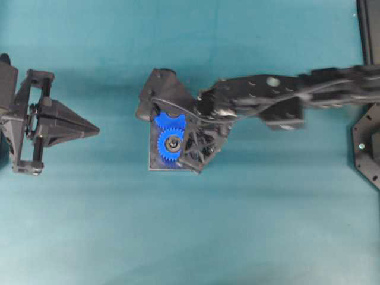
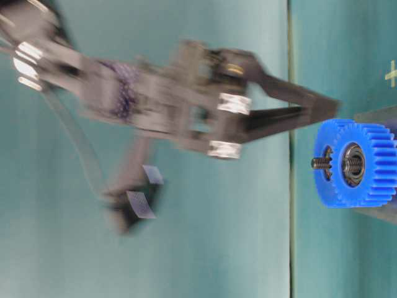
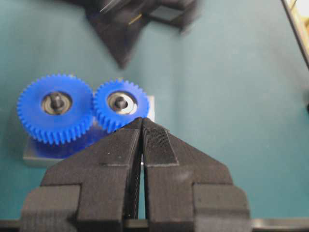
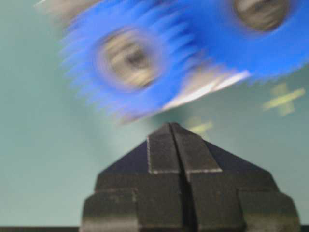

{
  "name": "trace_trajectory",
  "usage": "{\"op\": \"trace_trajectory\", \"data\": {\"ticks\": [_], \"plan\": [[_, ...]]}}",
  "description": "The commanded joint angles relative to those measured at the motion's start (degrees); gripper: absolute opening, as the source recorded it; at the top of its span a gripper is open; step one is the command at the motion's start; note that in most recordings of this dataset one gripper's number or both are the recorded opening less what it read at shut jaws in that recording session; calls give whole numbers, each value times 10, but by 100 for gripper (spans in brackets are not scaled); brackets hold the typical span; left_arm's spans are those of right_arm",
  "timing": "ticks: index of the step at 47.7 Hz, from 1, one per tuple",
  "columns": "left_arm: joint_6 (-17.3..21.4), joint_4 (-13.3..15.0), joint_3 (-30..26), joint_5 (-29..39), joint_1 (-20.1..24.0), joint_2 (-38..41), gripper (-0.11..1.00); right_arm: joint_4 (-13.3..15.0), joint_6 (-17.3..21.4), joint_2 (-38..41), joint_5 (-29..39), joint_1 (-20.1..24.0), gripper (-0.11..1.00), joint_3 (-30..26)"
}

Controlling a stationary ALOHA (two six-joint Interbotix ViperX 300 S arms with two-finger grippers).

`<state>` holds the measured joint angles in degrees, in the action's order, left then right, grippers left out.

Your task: Fit the small gear onto the shaft.

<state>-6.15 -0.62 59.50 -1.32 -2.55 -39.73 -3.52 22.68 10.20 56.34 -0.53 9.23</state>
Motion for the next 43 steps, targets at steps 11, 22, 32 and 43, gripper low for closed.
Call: {"op": "trace_trajectory", "data": {"ticks": [11,22,32,43], "plan": [[-1,-2,-7,-5,1,-2,0,7,-5,21,-70,-18,-1,-40],[-1,-2,-4,-5,1,-3,0,7,-30,68,-68,-24,-1,-73],[-1,-2,-1,-5,2,-4,0,7,-32,69,-43,-27,-1,-55],[-1,-2,-1,-5,2,-4,0,-4,-24,37,-38,-13,-1,-15]]}}
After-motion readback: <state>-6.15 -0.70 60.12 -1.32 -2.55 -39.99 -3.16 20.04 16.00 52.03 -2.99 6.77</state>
